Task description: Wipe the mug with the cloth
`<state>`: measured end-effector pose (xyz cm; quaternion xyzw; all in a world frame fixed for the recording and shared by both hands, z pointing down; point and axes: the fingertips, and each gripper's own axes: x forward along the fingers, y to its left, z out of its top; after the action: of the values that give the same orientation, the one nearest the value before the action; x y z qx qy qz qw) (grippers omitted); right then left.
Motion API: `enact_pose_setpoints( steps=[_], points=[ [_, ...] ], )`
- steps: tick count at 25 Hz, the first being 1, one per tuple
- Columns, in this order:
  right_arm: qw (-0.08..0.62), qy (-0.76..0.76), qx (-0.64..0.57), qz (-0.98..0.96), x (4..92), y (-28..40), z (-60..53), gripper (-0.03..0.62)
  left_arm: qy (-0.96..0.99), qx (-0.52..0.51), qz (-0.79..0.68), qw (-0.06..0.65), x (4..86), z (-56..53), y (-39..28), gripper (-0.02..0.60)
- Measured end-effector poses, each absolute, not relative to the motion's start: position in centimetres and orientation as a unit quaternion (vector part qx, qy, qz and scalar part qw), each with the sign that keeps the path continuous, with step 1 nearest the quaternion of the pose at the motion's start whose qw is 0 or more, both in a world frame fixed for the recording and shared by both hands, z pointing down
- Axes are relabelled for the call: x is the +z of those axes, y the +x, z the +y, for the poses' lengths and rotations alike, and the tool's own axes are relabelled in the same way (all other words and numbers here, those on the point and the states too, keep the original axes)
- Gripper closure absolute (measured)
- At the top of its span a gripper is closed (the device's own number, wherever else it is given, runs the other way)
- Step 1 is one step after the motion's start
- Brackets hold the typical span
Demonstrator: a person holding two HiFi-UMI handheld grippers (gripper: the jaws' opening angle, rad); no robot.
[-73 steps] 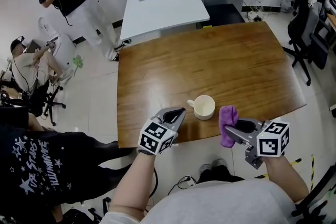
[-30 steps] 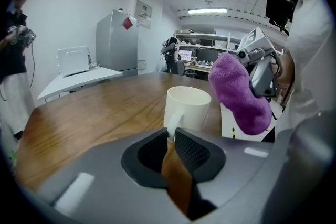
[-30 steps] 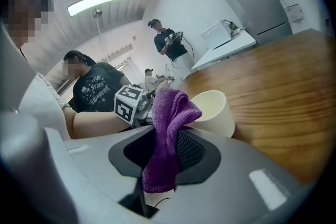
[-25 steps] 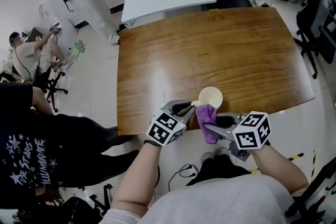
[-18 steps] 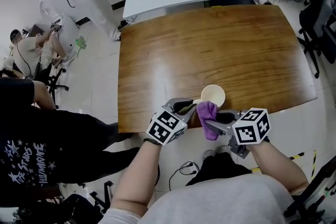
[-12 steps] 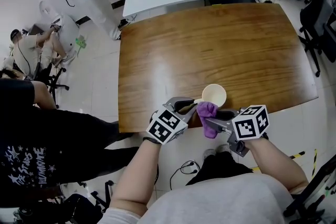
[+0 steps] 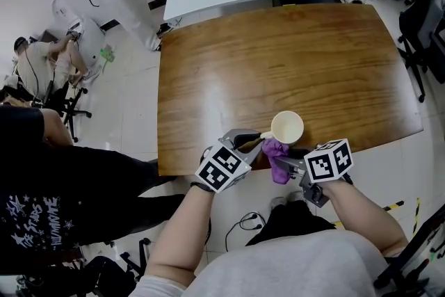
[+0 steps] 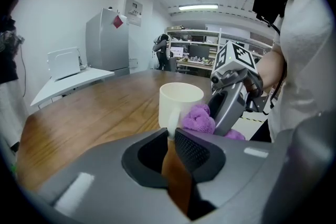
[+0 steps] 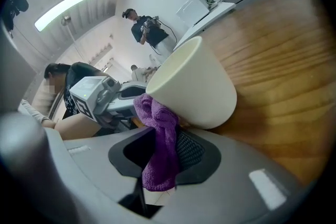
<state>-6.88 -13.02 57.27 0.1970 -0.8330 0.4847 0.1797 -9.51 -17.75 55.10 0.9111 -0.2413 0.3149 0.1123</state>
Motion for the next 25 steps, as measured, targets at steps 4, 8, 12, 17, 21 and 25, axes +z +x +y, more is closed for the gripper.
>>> enact_pose_setpoints(
  steps=[4,8,12,17,21,25],
  points=[
    [0.19,0.207,0.491,-0.824,58.5,-6.6,-12.9,0.485,0.912,0.313,-0.24,0.111,55.1,-17.7,-9.5,0.541],
    [0.191,0.21,0.492,-0.823,58.5,-6.6,-13.0,0.485,0.912,0.311,-0.243,0.113,55.0,-17.7,-9.5,0.541],
    [0.188,0.191,0.47,-0.841,56.8,-6.6,-11.8,0.485,0.911,0.311,-0.246,0.115,55.3,-17.8,-9.6,0.541],
    [0.169,0.174,0.42,-0.874,51.1,-5.1,-10.0,0.485,0.909,0.318,-0.245,0.116,54.9,-17.6,-9.7,0.541],
    [0.173,0.203,0.403,-0.876,50.8,-3.4,-11.1,0.485,0.909,0.319,-0.243,0.116,54.7,-17.5,-9.7,0.541],
    [0.177,0.216,0.423,-0.862,53.4,-2.9,-12.3,0.485,0.91,0.321,-0.237,0.117,54.8,-17.4,-9.5,0.541]
  ],
)
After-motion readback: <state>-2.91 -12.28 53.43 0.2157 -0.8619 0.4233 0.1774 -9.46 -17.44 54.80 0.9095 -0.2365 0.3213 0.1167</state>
